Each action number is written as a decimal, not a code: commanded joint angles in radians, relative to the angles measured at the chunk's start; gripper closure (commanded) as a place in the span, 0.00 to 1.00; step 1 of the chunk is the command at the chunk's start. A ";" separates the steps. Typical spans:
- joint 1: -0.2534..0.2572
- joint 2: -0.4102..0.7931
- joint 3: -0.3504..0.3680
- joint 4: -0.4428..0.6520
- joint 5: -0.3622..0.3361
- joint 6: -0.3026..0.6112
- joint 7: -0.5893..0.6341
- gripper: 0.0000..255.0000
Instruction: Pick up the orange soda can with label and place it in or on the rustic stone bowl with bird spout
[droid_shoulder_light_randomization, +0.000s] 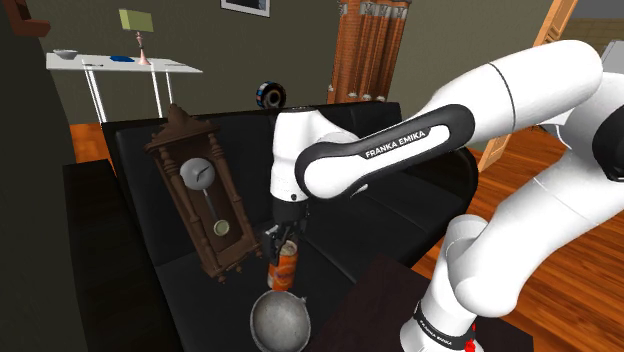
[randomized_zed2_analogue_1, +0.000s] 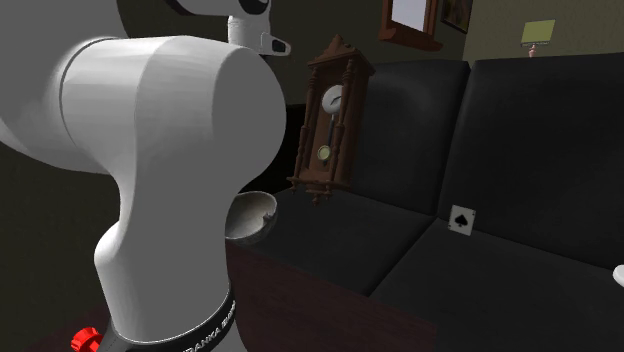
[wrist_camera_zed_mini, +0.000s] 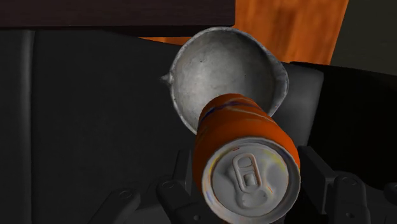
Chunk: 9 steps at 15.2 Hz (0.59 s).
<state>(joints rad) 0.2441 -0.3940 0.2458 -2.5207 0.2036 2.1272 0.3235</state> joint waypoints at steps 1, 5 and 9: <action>0.020 -0.012 0.027 -0.019 0.017 0.012 0.035 1.00; 0.021 0.018 0.034 -0.051 0.020 0.074 0.032 1.00; 0.021 0.053 0.041 -0.080 0.023 0.138 0.030 1.00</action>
<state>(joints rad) 0.2646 -0.3464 0.2858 -2.5913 0.2249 2.2488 0.3547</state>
